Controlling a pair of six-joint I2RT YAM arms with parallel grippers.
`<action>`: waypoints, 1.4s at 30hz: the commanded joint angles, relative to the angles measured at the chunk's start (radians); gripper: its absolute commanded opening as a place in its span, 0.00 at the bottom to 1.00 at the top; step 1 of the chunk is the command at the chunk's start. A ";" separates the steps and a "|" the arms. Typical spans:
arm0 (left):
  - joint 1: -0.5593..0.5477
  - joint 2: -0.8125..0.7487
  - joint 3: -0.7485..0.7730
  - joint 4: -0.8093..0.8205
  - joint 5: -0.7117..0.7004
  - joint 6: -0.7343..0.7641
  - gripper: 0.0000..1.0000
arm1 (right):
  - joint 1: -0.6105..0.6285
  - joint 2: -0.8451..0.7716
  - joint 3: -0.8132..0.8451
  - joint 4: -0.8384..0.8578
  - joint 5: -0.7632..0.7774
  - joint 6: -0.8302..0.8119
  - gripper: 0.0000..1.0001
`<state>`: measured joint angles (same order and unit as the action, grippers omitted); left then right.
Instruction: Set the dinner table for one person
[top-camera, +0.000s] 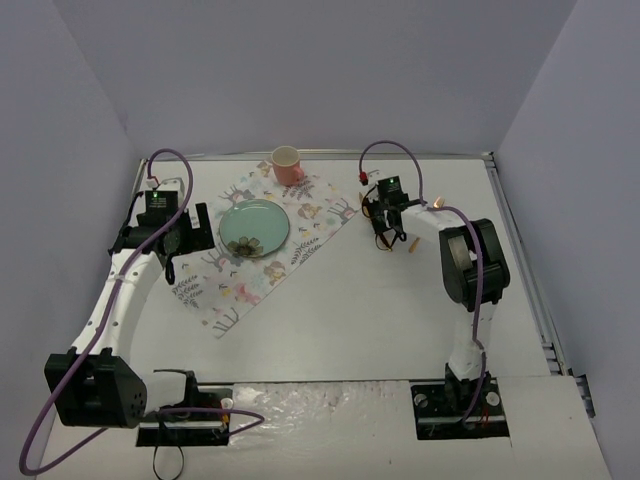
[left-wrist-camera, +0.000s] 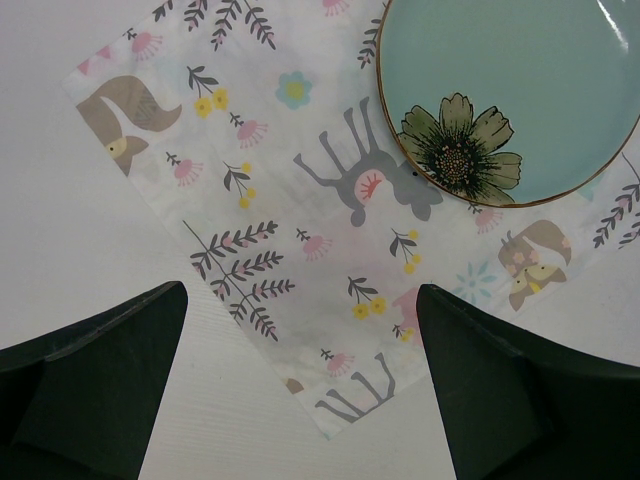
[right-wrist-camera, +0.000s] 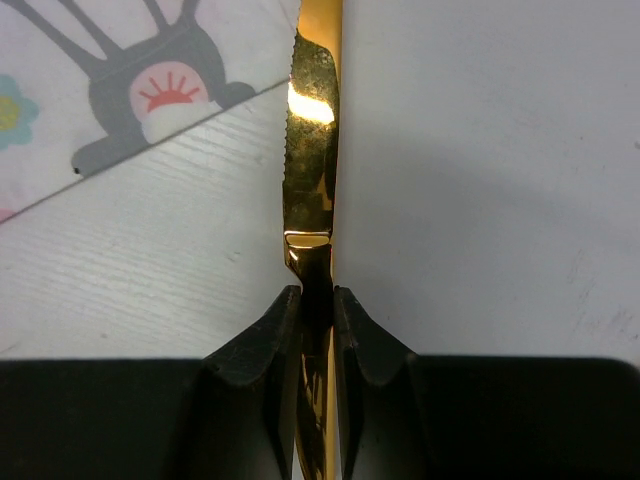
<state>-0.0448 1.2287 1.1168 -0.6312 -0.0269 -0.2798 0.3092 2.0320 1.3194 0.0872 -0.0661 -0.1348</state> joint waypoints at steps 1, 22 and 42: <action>-0.003 -0.009 0.034 0.021 -0.014 0.014 0.97 | 0.039 -0.116 0.041 0.033 -0.091 -0.113 0.00; -0.004 -0.008 0.032 0.019 -0.019 0.016 0.97 | 0.197 0.128 0.431 -0.010 -0.187 -0.122 0.00; -0.003 -0.005 0.032 0.018 -0.021 0.016 0.97 | 0.237 0.278 0.578 -0.040 -0.165 -0.114 0.00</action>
<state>-0.0448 1.2304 1.1168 -0.6315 -0.0311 -0.2733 0.5495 2.3164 1.8310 0.0166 -0.2438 -0.2391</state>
